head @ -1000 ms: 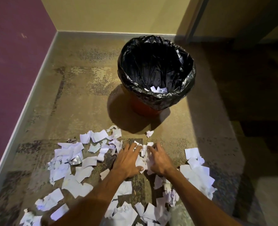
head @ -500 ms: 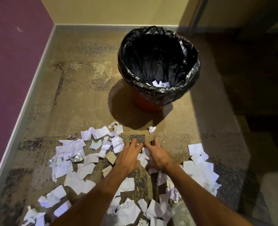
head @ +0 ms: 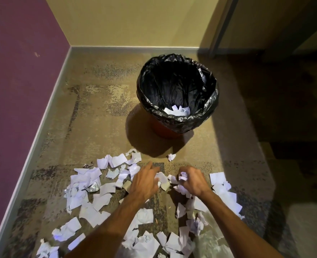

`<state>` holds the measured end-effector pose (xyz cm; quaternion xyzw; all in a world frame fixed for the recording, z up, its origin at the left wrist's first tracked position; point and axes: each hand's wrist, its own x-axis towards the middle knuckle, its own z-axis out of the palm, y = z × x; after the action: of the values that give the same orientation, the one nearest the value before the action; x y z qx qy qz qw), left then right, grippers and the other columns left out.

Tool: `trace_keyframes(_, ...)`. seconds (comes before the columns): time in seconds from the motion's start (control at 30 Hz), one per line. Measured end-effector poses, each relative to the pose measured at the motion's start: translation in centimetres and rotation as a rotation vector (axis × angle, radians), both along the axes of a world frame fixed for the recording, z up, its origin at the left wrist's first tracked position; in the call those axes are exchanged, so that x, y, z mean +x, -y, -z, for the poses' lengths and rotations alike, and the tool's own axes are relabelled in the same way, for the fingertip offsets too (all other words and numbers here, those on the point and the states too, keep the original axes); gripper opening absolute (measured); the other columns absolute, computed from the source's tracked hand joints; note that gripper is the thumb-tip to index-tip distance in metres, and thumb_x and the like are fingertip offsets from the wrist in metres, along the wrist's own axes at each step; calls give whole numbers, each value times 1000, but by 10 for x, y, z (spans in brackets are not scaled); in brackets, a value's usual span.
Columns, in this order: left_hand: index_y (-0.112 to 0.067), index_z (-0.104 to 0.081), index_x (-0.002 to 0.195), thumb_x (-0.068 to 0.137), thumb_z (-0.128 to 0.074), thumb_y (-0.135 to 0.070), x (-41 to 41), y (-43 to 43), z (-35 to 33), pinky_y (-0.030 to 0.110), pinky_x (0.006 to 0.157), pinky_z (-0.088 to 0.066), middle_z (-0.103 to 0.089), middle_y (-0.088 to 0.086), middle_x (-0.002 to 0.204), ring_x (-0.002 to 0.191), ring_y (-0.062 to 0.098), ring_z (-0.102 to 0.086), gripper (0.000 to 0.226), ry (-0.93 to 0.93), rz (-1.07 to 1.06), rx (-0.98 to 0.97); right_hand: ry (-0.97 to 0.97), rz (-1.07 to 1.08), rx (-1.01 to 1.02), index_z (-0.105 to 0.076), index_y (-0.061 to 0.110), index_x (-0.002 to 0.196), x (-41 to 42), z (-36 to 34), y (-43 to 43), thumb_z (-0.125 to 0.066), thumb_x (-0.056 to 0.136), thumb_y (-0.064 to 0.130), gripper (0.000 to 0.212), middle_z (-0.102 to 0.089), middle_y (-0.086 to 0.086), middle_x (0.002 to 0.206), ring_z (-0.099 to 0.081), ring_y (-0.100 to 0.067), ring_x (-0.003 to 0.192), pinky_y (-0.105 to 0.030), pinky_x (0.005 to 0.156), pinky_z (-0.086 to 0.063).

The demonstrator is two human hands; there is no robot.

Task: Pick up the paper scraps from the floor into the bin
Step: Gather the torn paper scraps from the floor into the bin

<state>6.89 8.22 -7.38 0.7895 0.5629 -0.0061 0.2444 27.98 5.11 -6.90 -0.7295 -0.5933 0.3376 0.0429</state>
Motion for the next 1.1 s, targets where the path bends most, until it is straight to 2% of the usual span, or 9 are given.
trace_keyframes(0.13,-28,-64,129,103,-59,-28,2,-16,-61,39,90,-60,-54,-3,132,117,20,-59,26,92,21,118,-92,69,137,-74,22,108,2,-61,-11,-81,87,15,23,-72,-1,116,-66,-21,103,-35,86,-55)
trace_keyframes(0.23,-27,-62,118,101,-59,-25,3,-37,-115,40,78,-58,-52,-4,119,104,19,-55,18,159,40,264,-156,89,268,-69,28,93,-2,-111,-26,-80,82,20,17,-73,4,97,-67,-19,89,-40,79,-58)
trace_keyframes(0.47,-27,-62,114,96,-65,-27,25,-121,-231,36,74,-57,-52,-4,112,94,18,-57,18,247,71,533,-300,319,516,-71,23,84,8,-222,-84,-85,84,17,15,-70,12,77,-60,2,68,-25,62,-51)
trace_keyframes(0.57,-25,-63,112,97,-66,-27,35,-152,-247,36,69,-55,-52,-3,109,92,18,-56,16,234,54,570,-293,336,568,-70,23,84,14,-244,-117,-85,86,19,16,-69,13,78,-60,3,68,-15,56,-46)
trace_keyframes(0.67,-24,-67,117,96,-69,-27,49,-172,-241,33,67,-44,-53,-2,108,93,19,-56,21,216,7,560,-263,350,560,-71,22,87,16,-248,-154,-83,86,15,14,-71,7,83,-67,-7,78,-27,64,-56)
trace_keyframes(0.73,-24,-68,117,93,-70,-26,59,-181,-233,35,67,-45,-54,0,108,94,22,-58,24,192,-31,544,-240,362,571,-70,20,88,15,-244,-175,-83,86,13,14,-72,1,86,-70,-14,81,-28,63,-54)
trace_keyframes(0.83,-23,-69,120,91,-69,-22,69,-192,-217,42,77,-59,-57,3,114,101,28,-62,29,174,-88,496,-179,378,576,-69,16,94,10,-233,-198,-81,87,11,15,-68,0,91,-63,-16,83,-17,57,-37)
trace_keyframes(0.9,-22,-69,123,92,-69,-24,75,-196,-208,45,83,-59,-58,5,121,107,29,-62,31,172,-116,451,-119,399,572,-68,14,102,7,-222,-208,-78,88,14,17,-70,-3,99,-62,-18,87,-19,57,-34)
trace_keyframes(1.1,-29,-64,141,101,-63,-33,75,-197,-188,48,104,-53,-55,7,149,130,33,-60,40,207,-135,272,-96,341,374,-52,16,148,10,-204,-209,-69,94,37,61,-66,-13,134,-63,-33,120,-35,86,-44)
